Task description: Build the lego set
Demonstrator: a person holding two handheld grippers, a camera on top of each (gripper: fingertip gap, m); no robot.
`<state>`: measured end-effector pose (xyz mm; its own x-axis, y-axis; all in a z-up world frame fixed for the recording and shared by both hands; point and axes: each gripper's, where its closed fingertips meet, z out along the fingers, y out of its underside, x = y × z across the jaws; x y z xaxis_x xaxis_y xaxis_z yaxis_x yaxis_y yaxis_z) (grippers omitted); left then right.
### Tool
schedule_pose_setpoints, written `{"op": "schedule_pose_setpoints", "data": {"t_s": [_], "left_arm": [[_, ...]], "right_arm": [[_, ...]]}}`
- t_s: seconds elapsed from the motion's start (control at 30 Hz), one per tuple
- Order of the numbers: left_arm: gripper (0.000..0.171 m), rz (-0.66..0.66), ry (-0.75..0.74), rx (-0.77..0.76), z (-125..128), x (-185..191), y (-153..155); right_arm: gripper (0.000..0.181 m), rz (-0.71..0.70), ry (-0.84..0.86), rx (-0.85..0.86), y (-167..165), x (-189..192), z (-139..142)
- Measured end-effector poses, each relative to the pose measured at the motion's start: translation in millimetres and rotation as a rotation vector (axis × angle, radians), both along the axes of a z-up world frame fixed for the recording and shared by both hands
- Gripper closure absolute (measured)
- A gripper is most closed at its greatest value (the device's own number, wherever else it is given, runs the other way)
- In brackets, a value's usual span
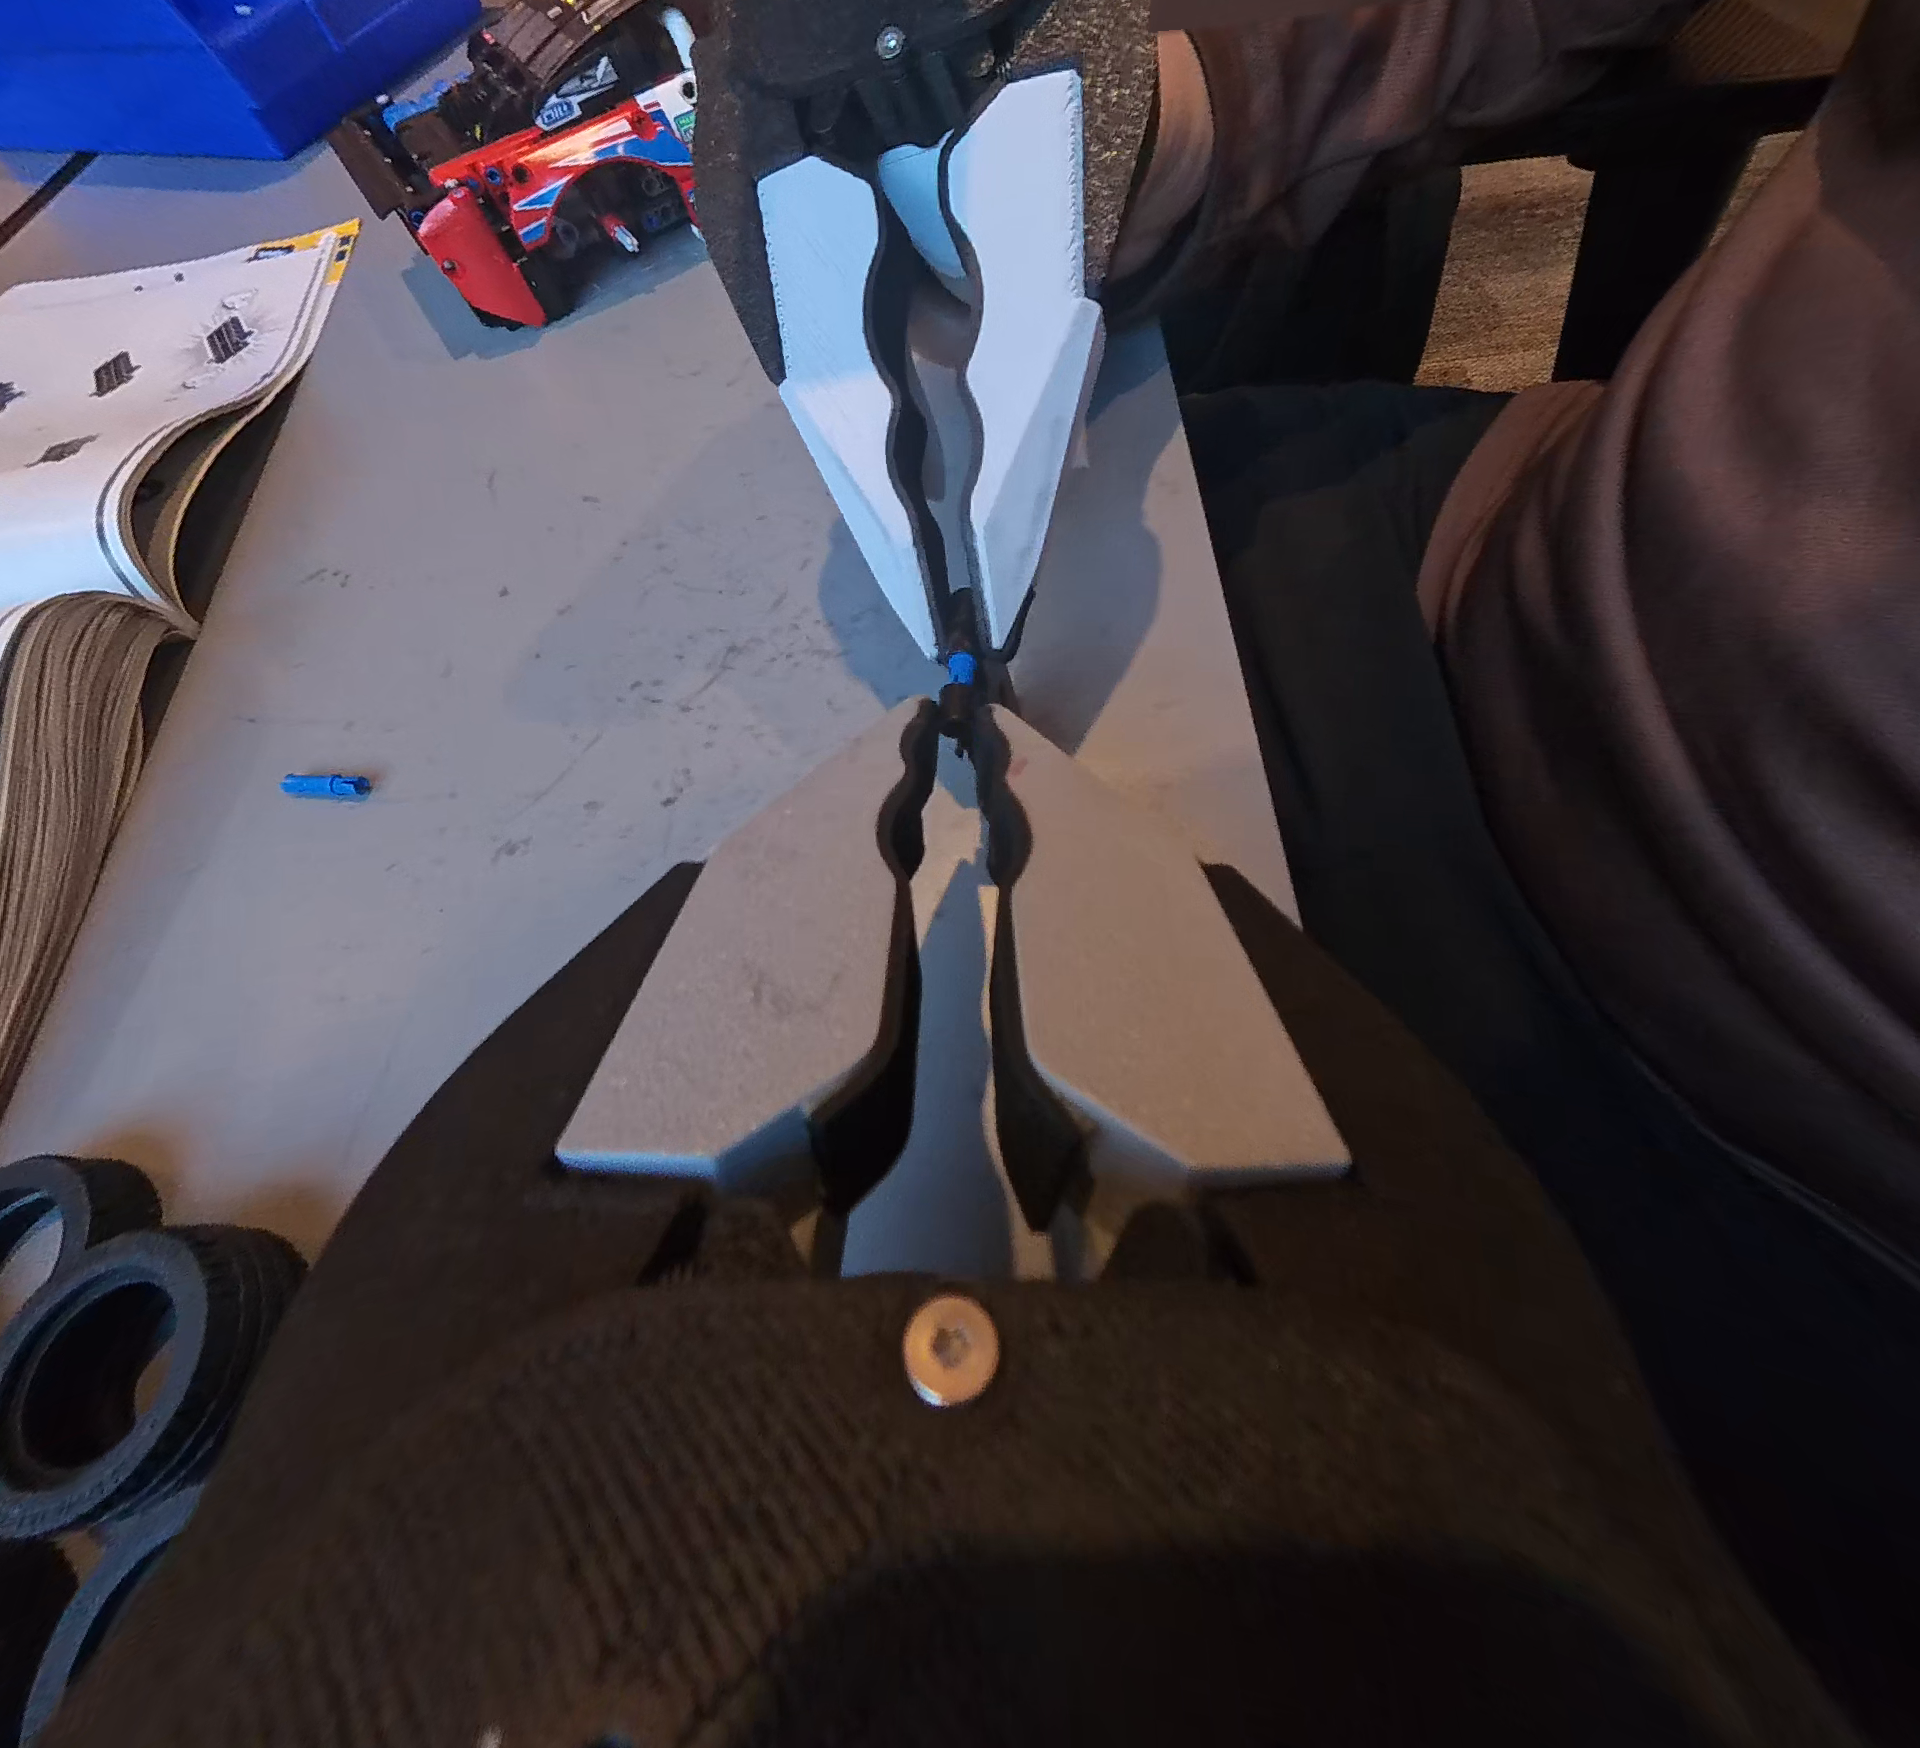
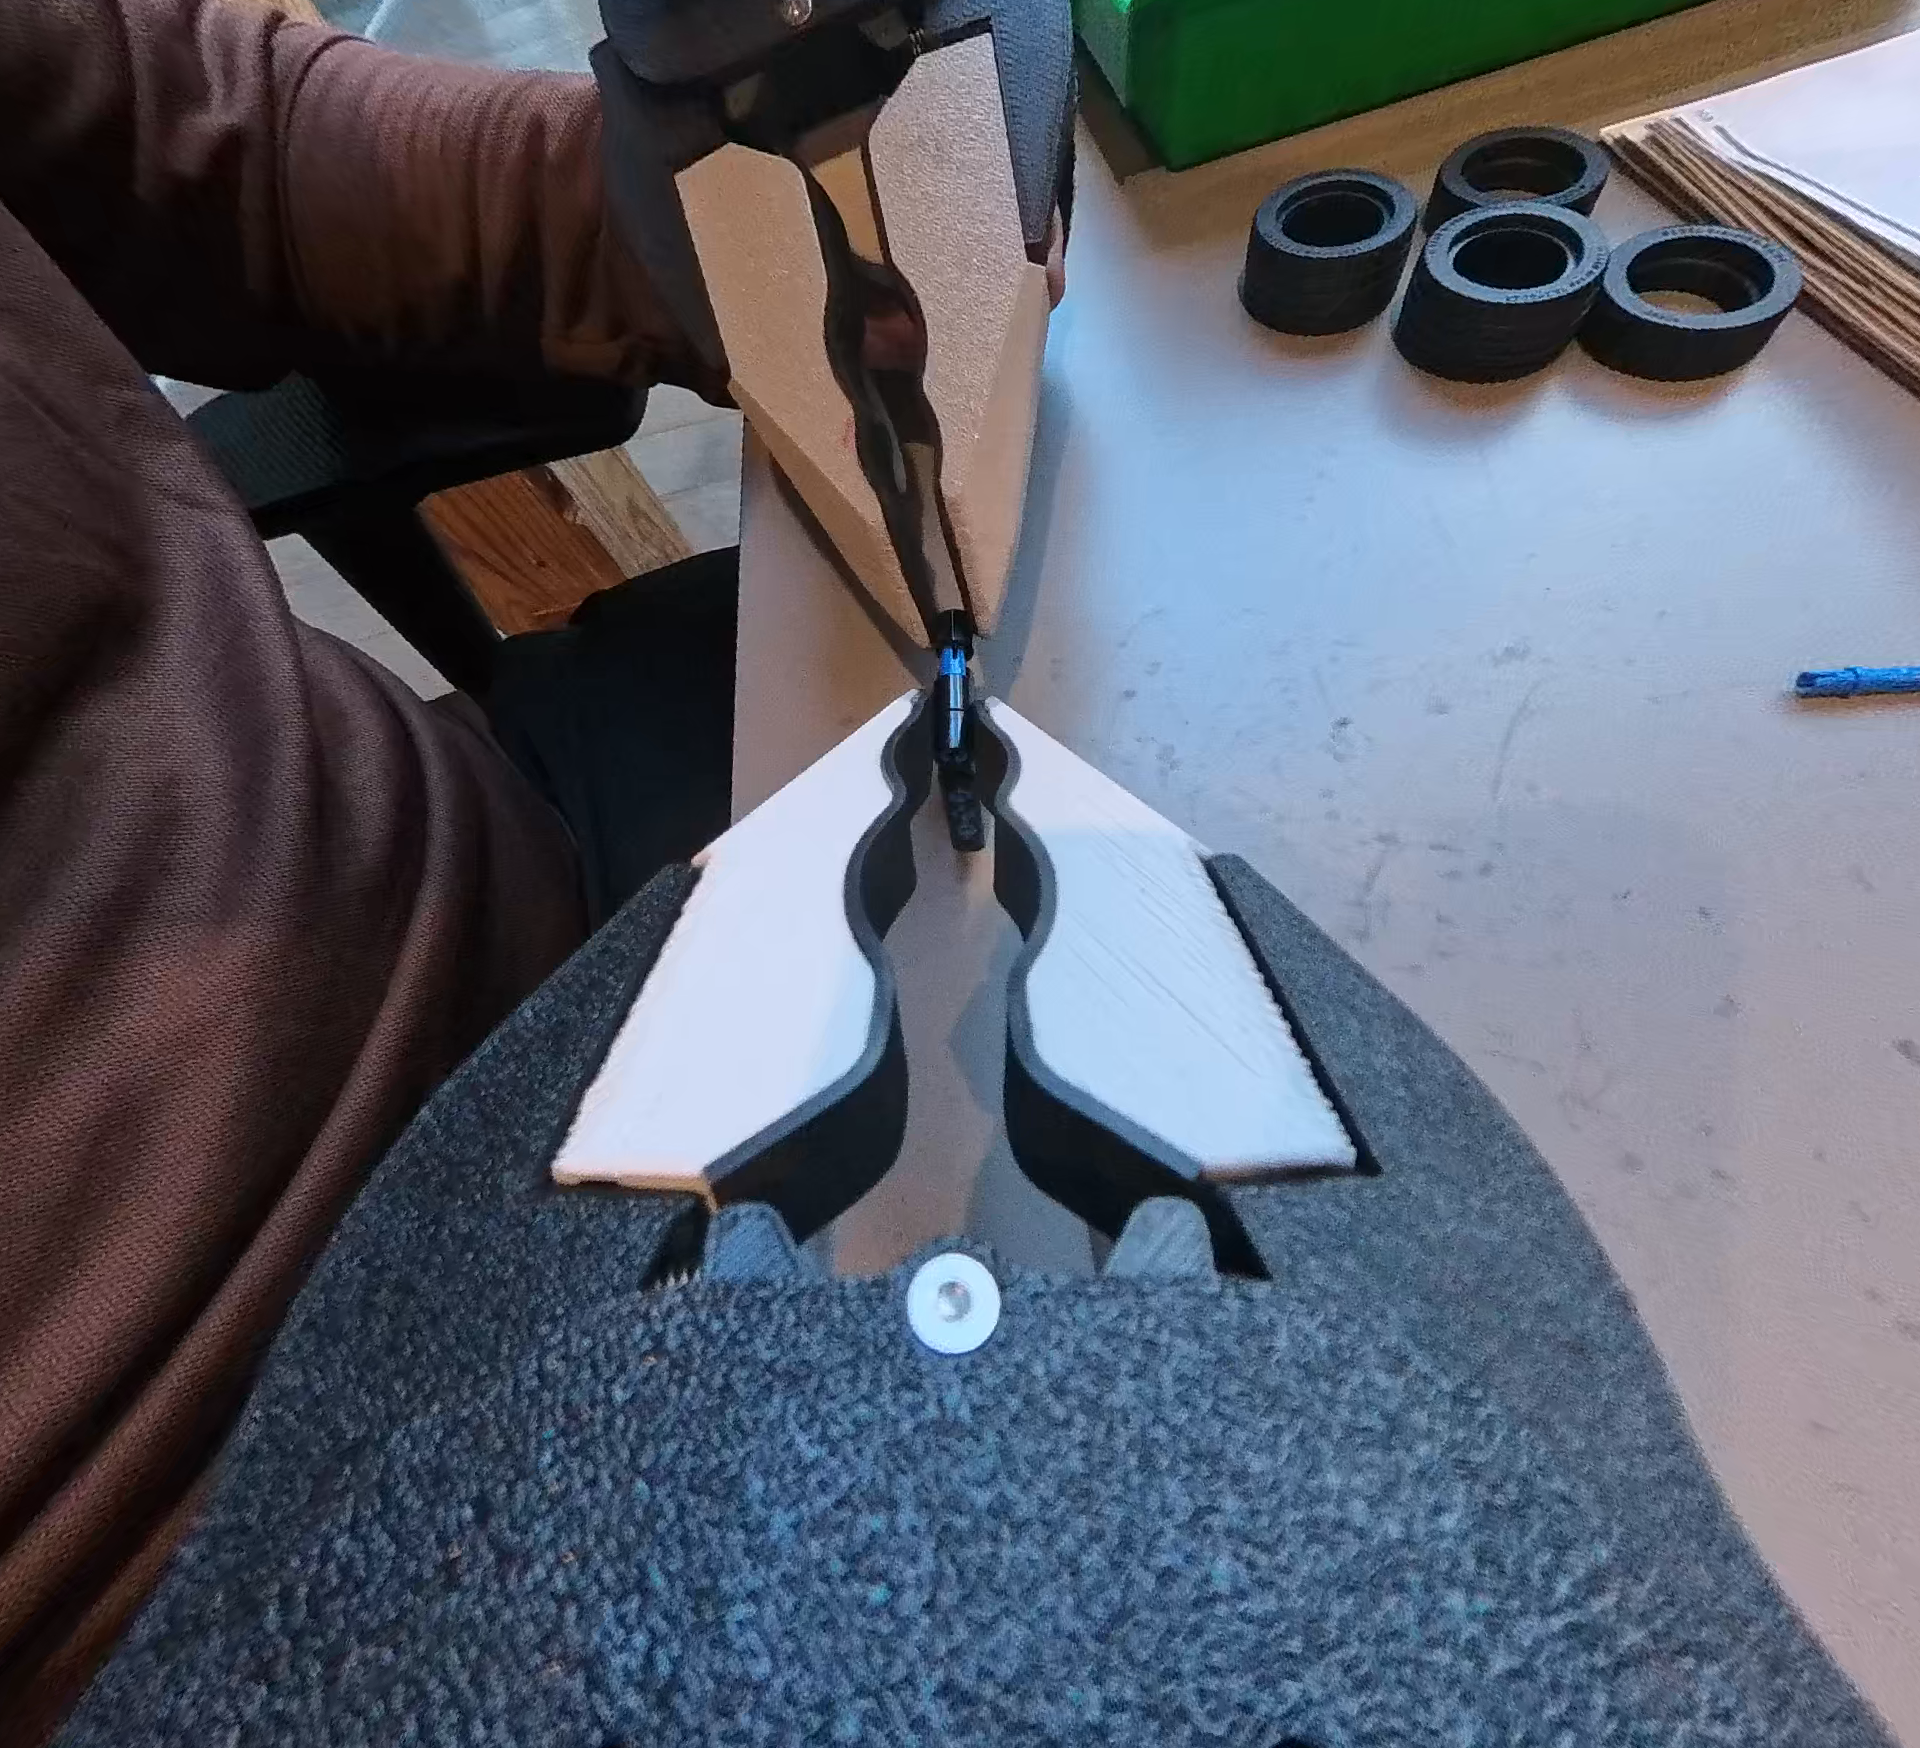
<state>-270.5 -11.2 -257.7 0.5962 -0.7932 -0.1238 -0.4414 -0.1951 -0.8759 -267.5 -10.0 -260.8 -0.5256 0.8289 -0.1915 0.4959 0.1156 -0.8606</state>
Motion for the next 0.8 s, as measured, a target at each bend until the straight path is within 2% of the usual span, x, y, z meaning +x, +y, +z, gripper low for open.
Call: {"op": "schedule_pose_setpoints", "data": {"t_s": [0.37,0.53,0.63,0.8], "left_arm": [[0.167,0.022,-0.007,-0.019,-0.4,-1.3,2.0],[0.168,0.017,-0.023,-0.073,0.0,1.2,-0.8],[0.168,-0.003,0.027,-0.049,2.2,1.6,-2.6],[0.167,-0.056,-0.023,-0.048,6.2,4.6,-7.6]], "right_arm": [[0.175,-0.023,-0.008,0.039,1.7,-2.7,-0.7],[0.175,0.024,-0.028,0.148,-0.5,-0.2,-1.0],[0.175,0.056,-0.037,0.114,-2.4,-0.7,-0.8],[0.175,0.104,-0.030,0.122,-8.3,-1.1,-0.7]]}}
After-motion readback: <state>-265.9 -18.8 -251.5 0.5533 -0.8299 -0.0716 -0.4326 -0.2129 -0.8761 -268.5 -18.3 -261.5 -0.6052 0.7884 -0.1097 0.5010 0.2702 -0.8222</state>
